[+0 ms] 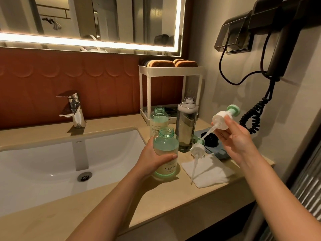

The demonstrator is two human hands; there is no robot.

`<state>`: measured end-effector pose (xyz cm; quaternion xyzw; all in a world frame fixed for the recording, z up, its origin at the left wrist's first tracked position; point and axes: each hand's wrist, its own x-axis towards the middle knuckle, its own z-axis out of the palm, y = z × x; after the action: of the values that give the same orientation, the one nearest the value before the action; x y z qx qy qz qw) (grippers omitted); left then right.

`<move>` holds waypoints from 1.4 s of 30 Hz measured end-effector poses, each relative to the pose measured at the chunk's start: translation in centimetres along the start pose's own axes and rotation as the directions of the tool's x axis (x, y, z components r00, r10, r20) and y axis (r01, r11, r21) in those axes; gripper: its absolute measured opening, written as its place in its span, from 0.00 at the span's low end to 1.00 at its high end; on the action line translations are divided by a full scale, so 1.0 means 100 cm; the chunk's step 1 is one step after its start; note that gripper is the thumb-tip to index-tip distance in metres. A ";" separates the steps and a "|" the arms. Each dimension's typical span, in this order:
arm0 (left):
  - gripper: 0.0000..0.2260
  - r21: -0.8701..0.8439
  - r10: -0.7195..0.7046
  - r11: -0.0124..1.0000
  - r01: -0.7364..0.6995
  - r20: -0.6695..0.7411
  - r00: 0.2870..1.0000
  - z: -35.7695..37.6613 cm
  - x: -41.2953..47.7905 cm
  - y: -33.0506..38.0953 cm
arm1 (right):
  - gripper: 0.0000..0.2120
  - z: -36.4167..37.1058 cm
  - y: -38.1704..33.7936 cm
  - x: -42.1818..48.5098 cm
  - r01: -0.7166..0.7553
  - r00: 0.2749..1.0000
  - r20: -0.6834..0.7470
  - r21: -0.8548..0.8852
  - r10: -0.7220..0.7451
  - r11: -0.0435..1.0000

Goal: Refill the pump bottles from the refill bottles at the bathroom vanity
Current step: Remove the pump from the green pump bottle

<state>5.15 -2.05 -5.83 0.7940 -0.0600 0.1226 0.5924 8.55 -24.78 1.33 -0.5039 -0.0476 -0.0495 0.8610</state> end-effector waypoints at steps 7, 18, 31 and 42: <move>0.37 -0.036 -0.032 0.999 0.028 -0.115 0.993 0.006 0.022 0.000 | 0.16 -0.016 0.018 0.011 -0.137 0.990 -0.106 -0.518 0.095 0.844; 0.34 0.127 -0.052 0.988 0.083 -0.234 0.971 0.010 0.051 -0.006 | 0.24 -0.036 0.033 0.009 -0.087 0.994 -0.057 -0.919 0.088 0.384; 0.37 0.240 -0.089 0.958 0.155 -0.265 0.960 0.022 0.065 -0.001 | 0.22 -0.033 0.056 0.020 -0.040 0.999 -0.038 -0.938 0.013 0.344; 0.29 0.259 -0.119 0.942 0.214 -0.340 0.933 0.013 0.031 0.012 | 0.21 -0.029 0.047 0.006 0.080 0.978 0.062 -0.993 -0.199 0.085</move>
<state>7.97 -3.47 -4.23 0.8444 0.1237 0.2057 0.4789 9.85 -25.03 -4.10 -0.9404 -0.0114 -0.1722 0.2929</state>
